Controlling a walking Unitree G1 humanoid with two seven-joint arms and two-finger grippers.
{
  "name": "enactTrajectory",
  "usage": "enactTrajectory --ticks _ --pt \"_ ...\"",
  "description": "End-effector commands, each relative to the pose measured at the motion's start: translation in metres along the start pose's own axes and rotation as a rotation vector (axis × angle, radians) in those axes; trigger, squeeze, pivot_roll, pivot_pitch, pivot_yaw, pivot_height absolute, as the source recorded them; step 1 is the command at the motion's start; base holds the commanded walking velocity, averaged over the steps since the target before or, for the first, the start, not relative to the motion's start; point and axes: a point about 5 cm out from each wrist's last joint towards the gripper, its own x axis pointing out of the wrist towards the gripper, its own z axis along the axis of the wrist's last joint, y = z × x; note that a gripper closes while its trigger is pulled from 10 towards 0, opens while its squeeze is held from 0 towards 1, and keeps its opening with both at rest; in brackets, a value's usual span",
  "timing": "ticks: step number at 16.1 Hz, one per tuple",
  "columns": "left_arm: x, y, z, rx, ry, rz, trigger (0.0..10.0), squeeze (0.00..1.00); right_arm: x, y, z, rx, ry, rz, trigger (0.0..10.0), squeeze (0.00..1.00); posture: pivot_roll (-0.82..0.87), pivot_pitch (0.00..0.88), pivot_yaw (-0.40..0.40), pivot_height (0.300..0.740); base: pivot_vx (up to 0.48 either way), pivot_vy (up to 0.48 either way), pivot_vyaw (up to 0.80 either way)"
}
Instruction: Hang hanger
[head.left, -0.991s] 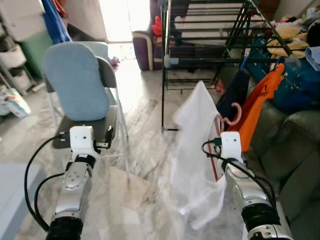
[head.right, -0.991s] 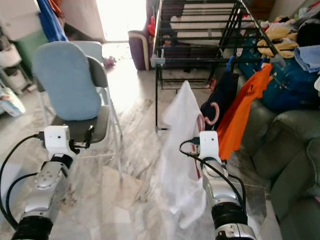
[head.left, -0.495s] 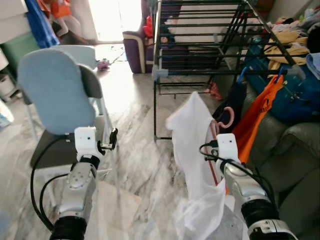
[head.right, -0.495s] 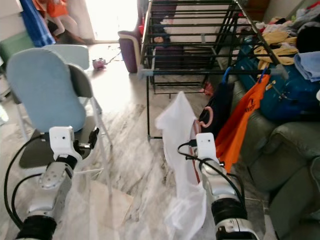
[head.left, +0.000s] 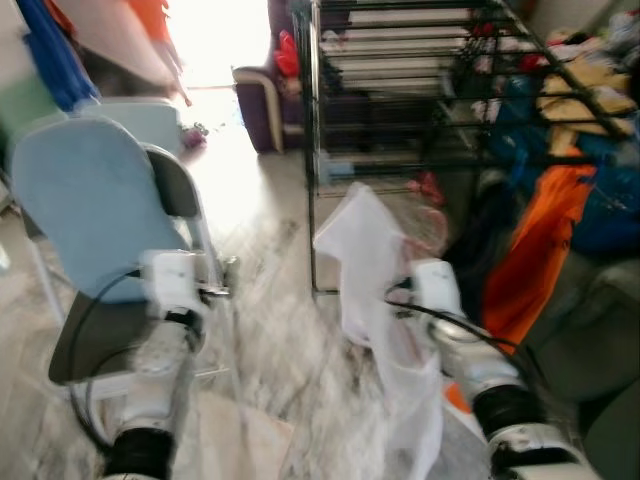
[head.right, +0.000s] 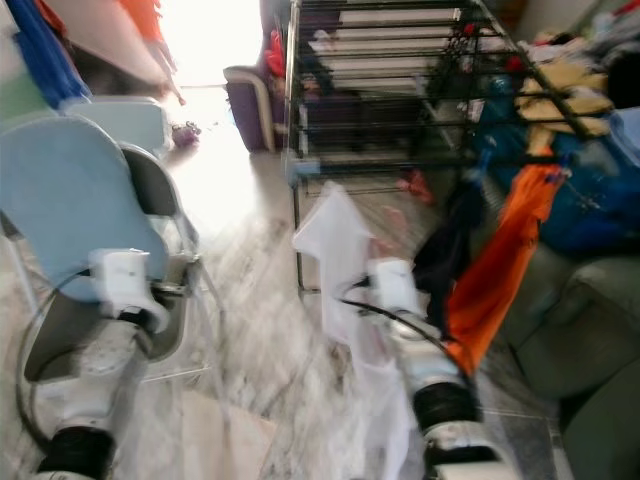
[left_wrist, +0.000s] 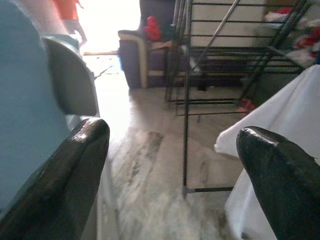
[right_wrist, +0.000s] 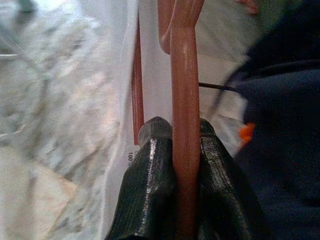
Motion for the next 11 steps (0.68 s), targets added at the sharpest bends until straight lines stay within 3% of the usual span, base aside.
enactTrajectory --ticks 1,7,11 --pt "-0.001 0.008 0.005 0.038 -0.012 0.006 10.0 0.00 0.000 0.009 0.019 0.004 -0.073 0.019 10.0 0.00 -0.09 0.000 0.005 0.740 0.382 0.289 0.00" --pt "-0.001 -0.001 -0.001 0.009 0.025 -0.042 10.0 0.00 0.002 0.008 0.028 -0.006 -0.104 0.007 10.0 0.00 -0.09 0.000 0.009 0.740 0.392 0.269 0.00" --pt "-0.001 -0.004 0.001 -0.001 0.017 -0.064 10.0 0.00 0.004 0.002 0.039 0.014 -0.136 -0.038 10.0 0.00 -0.08 0.000 0.006 0.740 0.000 0.000 0.00"
